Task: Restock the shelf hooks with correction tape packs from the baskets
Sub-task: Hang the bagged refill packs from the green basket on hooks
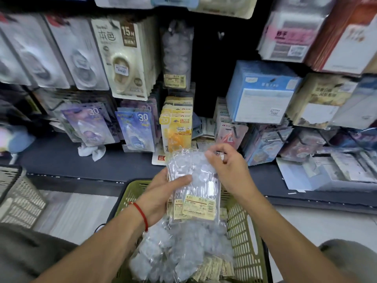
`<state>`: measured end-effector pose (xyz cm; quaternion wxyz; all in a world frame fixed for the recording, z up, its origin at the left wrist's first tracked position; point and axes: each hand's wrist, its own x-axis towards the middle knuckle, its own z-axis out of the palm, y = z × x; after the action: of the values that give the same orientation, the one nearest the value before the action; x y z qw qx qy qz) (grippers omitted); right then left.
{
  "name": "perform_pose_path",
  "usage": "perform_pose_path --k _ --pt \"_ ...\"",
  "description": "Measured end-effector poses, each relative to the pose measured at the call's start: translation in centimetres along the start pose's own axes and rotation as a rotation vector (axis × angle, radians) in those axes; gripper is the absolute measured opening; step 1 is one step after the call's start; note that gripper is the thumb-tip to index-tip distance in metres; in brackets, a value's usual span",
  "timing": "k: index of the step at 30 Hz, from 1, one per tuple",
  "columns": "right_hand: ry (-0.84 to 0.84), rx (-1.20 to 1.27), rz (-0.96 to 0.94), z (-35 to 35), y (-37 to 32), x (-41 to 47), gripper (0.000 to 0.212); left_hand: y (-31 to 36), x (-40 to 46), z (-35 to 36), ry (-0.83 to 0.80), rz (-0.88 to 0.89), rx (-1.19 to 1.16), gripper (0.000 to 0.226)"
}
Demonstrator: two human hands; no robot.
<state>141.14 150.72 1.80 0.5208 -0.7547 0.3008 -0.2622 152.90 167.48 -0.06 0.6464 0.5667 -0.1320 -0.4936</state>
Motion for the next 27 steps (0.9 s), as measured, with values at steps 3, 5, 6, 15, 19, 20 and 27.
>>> perform_pose_path --k 3,5,6,15,19,20,27 --pt "0.132 0.01 -0.025 0.3 -2.3 1.3 0.025 3.8 0.1 0.9 0.005 0.072 0.032 0.073" --pt "0.187 0.141 0.027 0.1 -4.1 2.3 0.021 6.6 0.3 1.0 0.013 0.127 0.084 0.08" --pt "0.201 0.21 0.042 0.1 -5.0 2.6 0.019 8.0 0.4 0.9 0.012 0.163 0.116 0.088" --pt "0.22 0.461 0.049 2.6 -12.6 5.5 0.041 14.7 1.0 -2.5 -0.121 0.308 0.155 0.088" --pt "0.273 0.428 -0.09 4.4 -15.4 7.4 0.038 15.6 0.9 -3.7 -0.059 0.323 0.038 0.078" --pt "0.297 0.406 -0.134 4.6 -16.1 8.1 0.035 15.9 0.8 -4.1 -0.024 0.357 0.037 0.073" --pt "0.352 0.165 -0.34 4.7 -19.3 12.3 0.03 16.7 -0.5 -7.6 0.341 0.699 0.295 0.052"
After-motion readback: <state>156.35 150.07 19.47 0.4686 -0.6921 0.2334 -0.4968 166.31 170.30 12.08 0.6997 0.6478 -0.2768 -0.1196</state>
